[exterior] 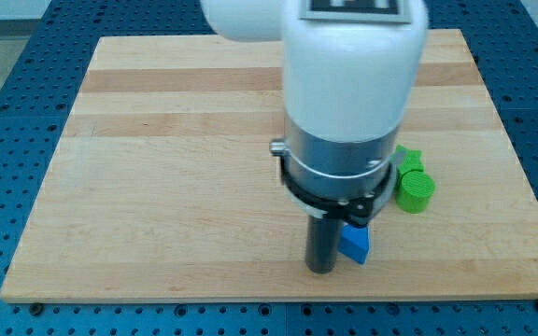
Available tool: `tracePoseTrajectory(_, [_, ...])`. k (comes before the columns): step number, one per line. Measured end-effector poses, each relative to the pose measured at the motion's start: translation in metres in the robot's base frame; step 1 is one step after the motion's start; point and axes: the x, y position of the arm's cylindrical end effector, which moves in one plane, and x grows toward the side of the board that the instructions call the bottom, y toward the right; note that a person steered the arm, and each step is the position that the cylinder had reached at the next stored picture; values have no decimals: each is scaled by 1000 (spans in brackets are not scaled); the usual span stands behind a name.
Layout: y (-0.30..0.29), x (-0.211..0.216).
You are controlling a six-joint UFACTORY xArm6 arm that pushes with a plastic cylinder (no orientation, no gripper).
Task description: Point your arm to center
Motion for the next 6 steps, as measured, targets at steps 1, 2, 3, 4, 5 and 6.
tracePoseTrajectory(1, [16, 0])
tracePoseTrajectory(2, [23, -3])
tracePoseTrajectory(3, [43, -8])
tracePoseTrajectory(4, [53, -19])
tracePoseTrajectory(5, [53, -34])
tracePoseTrajectory(6, [53, -38])
